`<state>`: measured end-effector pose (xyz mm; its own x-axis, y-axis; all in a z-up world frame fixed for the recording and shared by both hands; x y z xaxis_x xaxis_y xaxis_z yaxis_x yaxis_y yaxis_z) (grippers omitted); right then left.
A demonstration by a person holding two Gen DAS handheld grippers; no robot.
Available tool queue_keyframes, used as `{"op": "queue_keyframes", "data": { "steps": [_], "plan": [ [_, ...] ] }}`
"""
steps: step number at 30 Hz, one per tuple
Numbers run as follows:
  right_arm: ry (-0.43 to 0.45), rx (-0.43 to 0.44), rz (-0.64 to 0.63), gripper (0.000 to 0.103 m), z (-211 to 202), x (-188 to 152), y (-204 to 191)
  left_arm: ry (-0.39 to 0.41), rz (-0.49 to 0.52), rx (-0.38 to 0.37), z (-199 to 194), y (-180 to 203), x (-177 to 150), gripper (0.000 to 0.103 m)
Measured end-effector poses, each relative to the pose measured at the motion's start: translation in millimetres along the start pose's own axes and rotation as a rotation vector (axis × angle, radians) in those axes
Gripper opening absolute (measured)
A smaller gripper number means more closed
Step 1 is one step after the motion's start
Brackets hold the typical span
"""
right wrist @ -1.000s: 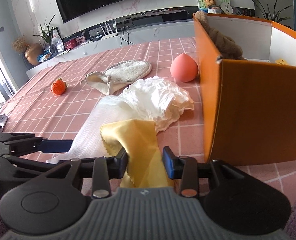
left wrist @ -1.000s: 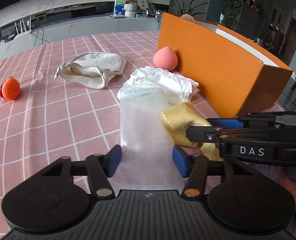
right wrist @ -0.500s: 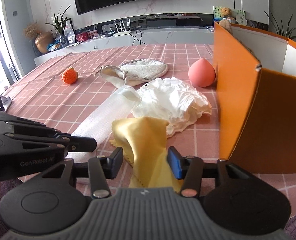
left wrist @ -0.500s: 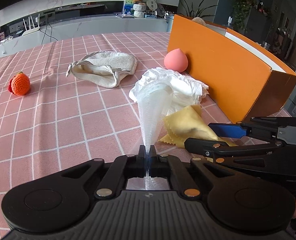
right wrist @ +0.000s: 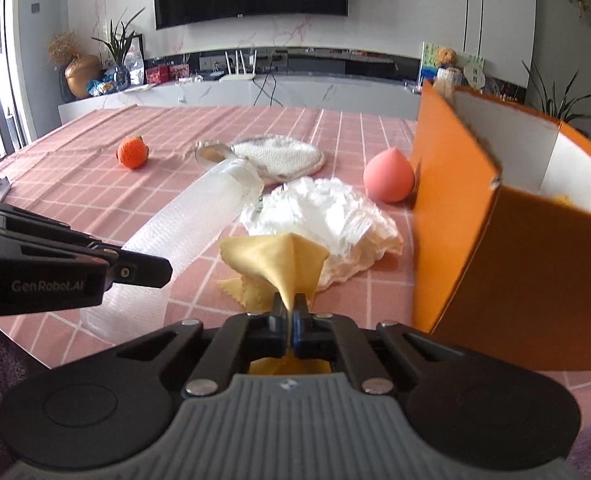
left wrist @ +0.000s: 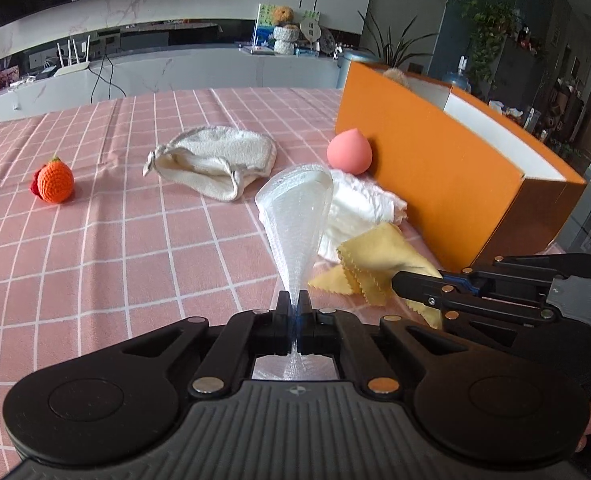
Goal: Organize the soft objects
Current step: 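Lift the bubble-wrap sleeve with the left tool while the right tool lifts the yellow cloth, then carry sleeve and yellow cloth over the orange box and open both tools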
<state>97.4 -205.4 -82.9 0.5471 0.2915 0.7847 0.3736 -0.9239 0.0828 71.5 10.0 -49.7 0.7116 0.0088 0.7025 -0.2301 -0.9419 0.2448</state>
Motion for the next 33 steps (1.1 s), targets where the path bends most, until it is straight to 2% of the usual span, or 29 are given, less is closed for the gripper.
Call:
{"op": "queue_keyframes", "data": {
  "steps": [5,10,14,19,29,33],
  "plan": [
    [0.067,0.004,0.006,0.000,-28.5,13.3,3.5,0.041,-0.010,-0.011,-18.2,8.1,14.5,0.002],
    [0.134,-0.028,0.004,0.000,-56.7,32.6,14.4,0.073,-0.023,-0.039,-30.6,20.8,35.0,0.002],
    [0.191,-0.051,0.024,0.000,-77.7,50.5,32.4,0.103,-0.025,-0.082,-36.4,35.7,57.2,0.002],
    [0.228,-0.110,0.030,0.000,-99.1,69.4,62.1,0.135,0.021,-0.128,-34.7,61.2,84.6,0.002],
    [0.233,-0.221,0.002,0.000,-113.6,108.7,131.8,0.161,0.116,-0.226,-7.3,124.7,131.5,0.002],
    [0.201,-0.264,-0.036,0.000,-106.8,114.5,154.5,0.132,0.136,-0.256,16.0,147.1,144.1,0.002]
  ]
}}
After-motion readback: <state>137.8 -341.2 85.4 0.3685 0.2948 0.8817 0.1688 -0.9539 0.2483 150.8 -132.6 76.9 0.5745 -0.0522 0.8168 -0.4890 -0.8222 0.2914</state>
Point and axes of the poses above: each gripper's, at about its wrist camera, not at the fingertips, and z roughly the way its jaws point, y to its right, x to its top, the point moved 1 cm from there along z, roughly the way its jaws point, and after that the axes turned 8 degrees about -z, right-handed, at the moved point
